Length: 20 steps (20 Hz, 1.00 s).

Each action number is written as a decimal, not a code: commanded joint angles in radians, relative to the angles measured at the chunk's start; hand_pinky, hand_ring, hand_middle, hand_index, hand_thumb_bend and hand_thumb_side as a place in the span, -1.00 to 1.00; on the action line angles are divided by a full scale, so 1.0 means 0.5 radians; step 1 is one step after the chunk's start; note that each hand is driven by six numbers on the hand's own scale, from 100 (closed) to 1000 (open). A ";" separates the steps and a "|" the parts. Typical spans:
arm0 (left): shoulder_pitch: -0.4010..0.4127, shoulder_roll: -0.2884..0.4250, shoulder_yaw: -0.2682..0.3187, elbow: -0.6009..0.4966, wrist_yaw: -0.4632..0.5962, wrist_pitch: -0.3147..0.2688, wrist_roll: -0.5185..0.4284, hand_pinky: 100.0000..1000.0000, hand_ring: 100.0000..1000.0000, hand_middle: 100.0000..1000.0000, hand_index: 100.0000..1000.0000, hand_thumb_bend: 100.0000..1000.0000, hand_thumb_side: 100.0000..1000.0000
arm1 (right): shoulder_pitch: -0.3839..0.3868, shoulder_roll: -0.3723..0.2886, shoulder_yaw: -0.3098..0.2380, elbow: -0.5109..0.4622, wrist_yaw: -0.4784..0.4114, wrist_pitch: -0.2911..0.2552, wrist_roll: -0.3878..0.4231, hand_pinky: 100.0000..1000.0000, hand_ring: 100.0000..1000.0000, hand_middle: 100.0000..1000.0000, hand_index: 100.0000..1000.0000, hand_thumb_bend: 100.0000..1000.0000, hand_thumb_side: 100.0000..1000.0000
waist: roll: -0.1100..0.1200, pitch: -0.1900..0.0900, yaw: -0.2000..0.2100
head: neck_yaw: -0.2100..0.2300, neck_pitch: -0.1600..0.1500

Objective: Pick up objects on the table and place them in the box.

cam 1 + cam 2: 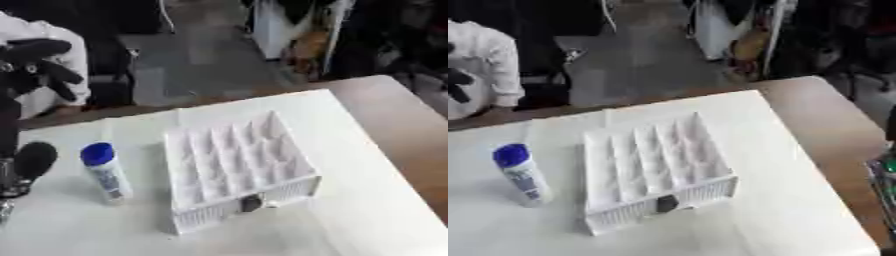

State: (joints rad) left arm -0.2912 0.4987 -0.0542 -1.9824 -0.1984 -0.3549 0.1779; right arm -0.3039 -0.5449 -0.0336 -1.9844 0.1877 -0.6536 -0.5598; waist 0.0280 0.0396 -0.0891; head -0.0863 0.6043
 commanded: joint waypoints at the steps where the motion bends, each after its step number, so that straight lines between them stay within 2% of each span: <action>1: -0.013 0.025 0.025 -0.035 0.010 0.005 -0.001 -0.28 0.00 0.44 0.64 0.35 0.60 | 0.003 -0.031 0.034 -0.031 -0.057 -0.248 -0.294 -0.34 -0.22 -0.29 0.02 -1.00 1.00 | -0.007 -0.013 0.005 | -0.035 -0.039; 4: -0.016 0.025 0.019 -0.035 0.012 0.005 -0.009 -0.28 0.00 0.44 0.64 0.35 0.60 | 0.009 -0.028 0.098 -0.031 -0.286 -0.138 -0.165 -0.35 -0.22 -0.29 0.05 -1.00 1.00 | -0.008 -0.013 0.008 | -0.075 -0.043; 8: -0.009 0.025 0.020 -0.035 0.009 0.009 -0.017 -0.28 0.00 0.44 0.64 0.36 0.60 | -0.001 -0.035 0.059 -0.031 -0.442 -0.073 -0.008 -0.36 -0.22 -0.29 0.06 -1.00 1.00 | -0.007 -0.014 0.003 | -0.095 -0.052; 13: 0.042 0.067 0.027 -0.035 -0.009 0.111 -0.084 -0.31 -0.03 0.43 0.69 0.40 0.62 | -0.017 -0.039 0.029 -0.031 -0.501 -0.064 0.058 -0.35 -0.22 -0.28 0.06 -1.00 1.00 | 0.002 -0.022 -0.032 | -0.064 -0.078; 16: 0.089 0.177 0.024 -0.035 -0.004 0.196 -0.163 -0.32 -0.05 0.42 0.70 0.44 0.62 | -0.024 -0.044 0.021 -0.031 -0.511 -0.061 0.074 -0.35 -0.22 -0.27 0.06 -1.00 1.00 | 0.011 -0.035 -0.041 | -0.045 -0.084; 20: 0.126 0.308 0.013 -0.030 0.128 0.311 -0.244 -0.32 -0.03 0.43 0.73 0.58 0.59 | -0.030 -0.049 0.009 -0.031 -0.515 -0.062 0.077 -0.35 -0.23 -0.26 0.05 -1.00 1.00 | 0.018 -0.046 -0.050 | -0.043 -0.095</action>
State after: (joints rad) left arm -0.2216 0.6068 -0.0552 -1.9826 -0.1554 -0.2174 0.0661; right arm -0.3058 -0.5451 -0.0158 -1.9844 -0.0670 -0.6733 -0.5133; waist 0.0372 0.0267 -0.1137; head -0.1149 0.5703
